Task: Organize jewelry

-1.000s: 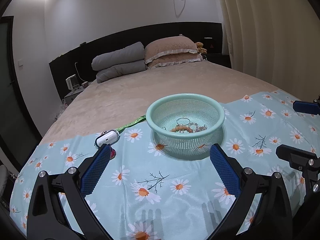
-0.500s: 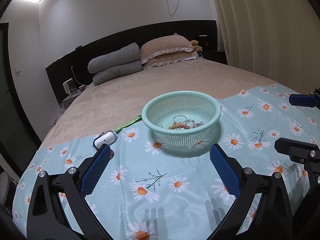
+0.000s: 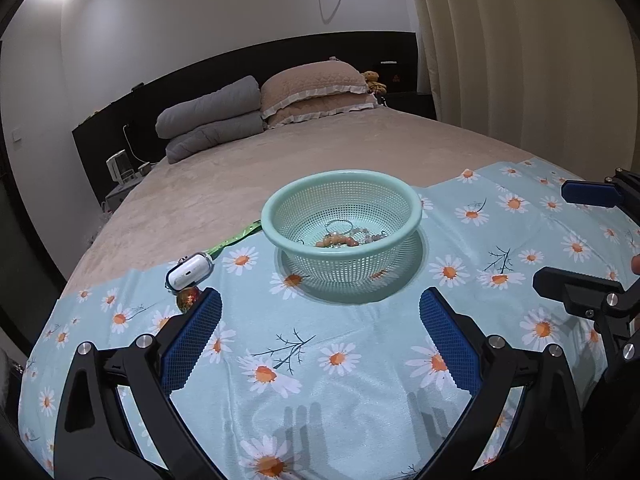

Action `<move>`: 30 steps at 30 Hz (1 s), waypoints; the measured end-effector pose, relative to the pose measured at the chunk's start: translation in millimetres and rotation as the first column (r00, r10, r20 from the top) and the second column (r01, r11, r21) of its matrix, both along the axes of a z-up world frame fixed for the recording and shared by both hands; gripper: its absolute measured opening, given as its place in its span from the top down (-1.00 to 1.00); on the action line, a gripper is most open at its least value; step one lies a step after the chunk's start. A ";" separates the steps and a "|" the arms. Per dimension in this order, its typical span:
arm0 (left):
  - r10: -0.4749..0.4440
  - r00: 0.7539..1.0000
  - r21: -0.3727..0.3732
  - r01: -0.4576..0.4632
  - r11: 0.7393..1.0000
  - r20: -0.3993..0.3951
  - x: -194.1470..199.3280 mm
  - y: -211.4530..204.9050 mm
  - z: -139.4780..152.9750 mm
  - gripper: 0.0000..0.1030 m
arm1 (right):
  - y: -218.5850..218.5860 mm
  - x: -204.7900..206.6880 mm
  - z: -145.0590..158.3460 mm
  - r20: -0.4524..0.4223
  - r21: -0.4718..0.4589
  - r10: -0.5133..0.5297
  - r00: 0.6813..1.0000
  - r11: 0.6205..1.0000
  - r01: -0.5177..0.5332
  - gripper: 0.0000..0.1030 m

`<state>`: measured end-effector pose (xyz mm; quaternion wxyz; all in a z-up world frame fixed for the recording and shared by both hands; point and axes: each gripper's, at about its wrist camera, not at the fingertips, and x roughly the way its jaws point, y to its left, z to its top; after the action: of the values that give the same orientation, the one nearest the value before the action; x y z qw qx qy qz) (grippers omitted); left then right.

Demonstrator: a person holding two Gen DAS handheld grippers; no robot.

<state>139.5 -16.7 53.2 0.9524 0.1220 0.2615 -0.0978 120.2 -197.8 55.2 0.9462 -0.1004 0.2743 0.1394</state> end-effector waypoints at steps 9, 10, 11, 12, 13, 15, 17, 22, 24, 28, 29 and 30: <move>0.009 1.000 0.025 -0.009 1.000 -0.009 2.3 0.1 -3.2 -0.89 | -1.8 2.5 -1.3 -0.010 -0.003 -0.004 1.000 1.000 0.004 -0.85; 0.007 1.000 0.029 -0.007 1.000 -0.014 3.1 0.0 -4.0 -0.89 | -1.8 2.5 -1.7 -0.011 -0.006 -0.003 1.000 1.000 0.003 -0.85; 0.009 1.000 0.032 -0.009 0.999 -0.012 3.0 0.1 -4.4 -0.89 | -1.6 2.4 -1.7 -0.011 -0.008 -0.001 1.000 1.000 0.001 -0.85; 0.009 1.000 0.035 -0.009 0.999 -0.013 3.0 0.1 -4.8 -0.89 | -1.1 2.4 -1.7 -0.012 -0.007 0.002 1.000 1.000 -0.002 -0.85; 0.006 1.000 0.037 -0.005 0.999 -0.014 2.9 -0.3 -4.8 -0.89 | -0.8 2.1 -1.9 -0.013 -0.008 0.005 1.000 1.000 -0.005 -0.85; 0.002 1.000 0.036 -0.001 0.999 -0.011 2.2 -0.5 -4.6 -0.89 | 0.2 1.5 -2.5 -0.015 -0.012 0.010 1.000 1.000 -0.010 -0.85; 0.000 1.000 0.037 0.001 0.999 -0.014 2.4 -0.9 -5.3 -0.89 | 1.2 1.1 -3.1 -0.016 -0.016 0.013 1.000 1.000 -0.013 -0.85; -0.009 1.000 0.058 0.010 0.998 -0.020 2.6 -3.6 -8.3 -0.89 | 3.1 1.9 -4.6 -0.021 -0.024 0.016 1.000 1.000 -0.016 -0.85; -0.010 1.000 0.061 0.012 0.998 -0.022 2.6 -4.1 -8.9 -0.89 | 3.5 1.8 -5.1 -0.022 -0.027 0.016 1.000 0.999 -0.016 -0.85; -0.004 0.999 0.066 0.007 0.998 -0.036 3.1 -3.9 -9.6 -0.89 | 4.0 2.5 -5.7 -0.023 -0.036 0.008 1.000 0.999 -0.009 -0.85; -0.002 1.000 0.063 0.004 0.998 -0.031 3.1 -3.3 -9.1 -0.89 | 4.0 2.5 -6.2 -0.025 -0.037 0.008 1.000 0.999 -0.009 -0.85; 0.007 1.000 0.056 -0.006 0.998 -0.028 3.3 -2.2 -7.9 -0.89 | 4.4 2.5 -6.3 -0.025 -0.039 0.007 1.000 0.999 -0.008 -0.85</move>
<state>142.8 -18.9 45.3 0.9452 0.1465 0.2780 -0.0889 122.7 -193.4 48.9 0.9401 -0.1181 0.2882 0.1386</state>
